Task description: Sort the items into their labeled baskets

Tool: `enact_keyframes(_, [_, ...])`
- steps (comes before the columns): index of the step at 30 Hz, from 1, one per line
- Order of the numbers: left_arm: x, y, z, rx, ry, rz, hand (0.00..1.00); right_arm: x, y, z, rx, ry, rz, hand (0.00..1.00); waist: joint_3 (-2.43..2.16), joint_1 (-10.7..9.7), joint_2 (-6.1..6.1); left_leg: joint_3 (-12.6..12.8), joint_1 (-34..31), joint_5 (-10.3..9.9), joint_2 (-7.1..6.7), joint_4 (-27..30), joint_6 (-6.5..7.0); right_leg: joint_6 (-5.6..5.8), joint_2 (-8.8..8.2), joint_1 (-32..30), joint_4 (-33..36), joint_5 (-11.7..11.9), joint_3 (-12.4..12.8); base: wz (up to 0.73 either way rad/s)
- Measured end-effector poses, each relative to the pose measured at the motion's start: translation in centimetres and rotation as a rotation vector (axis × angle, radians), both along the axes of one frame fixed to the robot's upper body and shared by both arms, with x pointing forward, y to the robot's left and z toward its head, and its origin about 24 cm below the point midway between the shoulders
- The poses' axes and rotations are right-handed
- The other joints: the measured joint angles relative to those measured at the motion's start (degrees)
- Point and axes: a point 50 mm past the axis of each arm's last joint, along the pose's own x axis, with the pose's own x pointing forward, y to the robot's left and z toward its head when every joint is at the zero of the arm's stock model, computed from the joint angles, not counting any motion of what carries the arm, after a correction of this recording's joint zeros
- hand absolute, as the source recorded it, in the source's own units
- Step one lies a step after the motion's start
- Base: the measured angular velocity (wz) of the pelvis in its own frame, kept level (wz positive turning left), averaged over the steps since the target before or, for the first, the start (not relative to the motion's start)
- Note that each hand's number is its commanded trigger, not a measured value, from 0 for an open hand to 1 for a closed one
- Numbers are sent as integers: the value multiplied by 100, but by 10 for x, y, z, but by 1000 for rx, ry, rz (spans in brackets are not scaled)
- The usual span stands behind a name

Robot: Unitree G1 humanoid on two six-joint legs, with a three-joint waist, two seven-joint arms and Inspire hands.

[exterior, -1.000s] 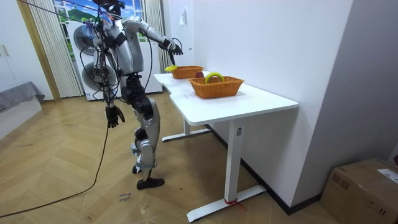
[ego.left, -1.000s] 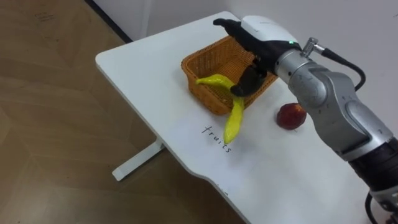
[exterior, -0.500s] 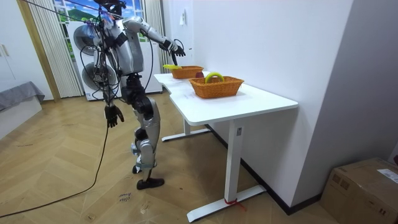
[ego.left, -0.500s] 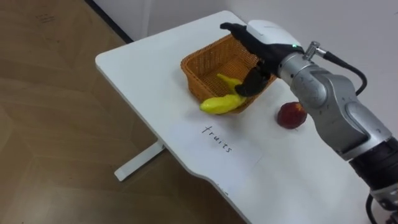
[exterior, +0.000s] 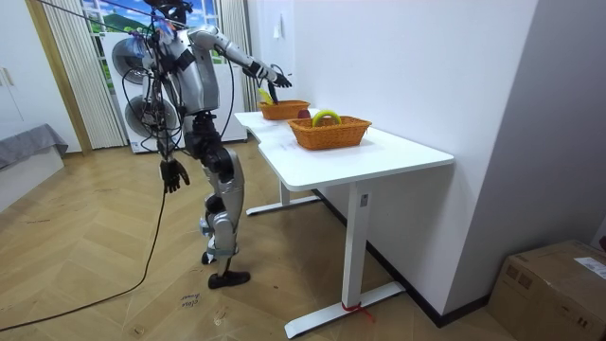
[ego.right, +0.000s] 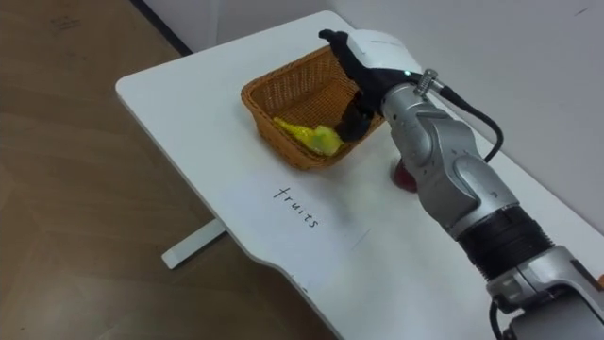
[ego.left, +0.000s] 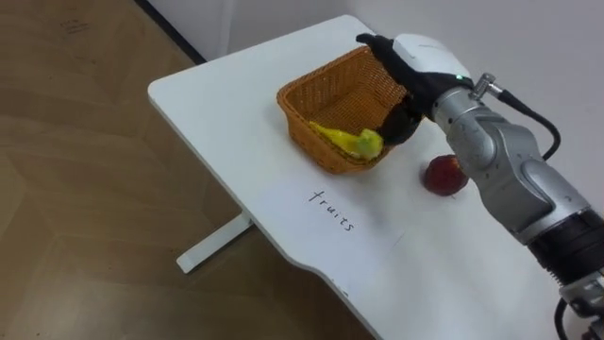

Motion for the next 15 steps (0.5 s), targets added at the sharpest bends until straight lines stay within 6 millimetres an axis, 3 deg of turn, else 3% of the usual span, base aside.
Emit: enact_keyframes(15, [0, -5, -2, -20, 1, -15, 0, 2, -10, -4, 6, -3, -42, 0, -8, -45, -37, 15, -22, -7, -3, 33, -4, 0, -7, -9, -6, 1, 20, 0])
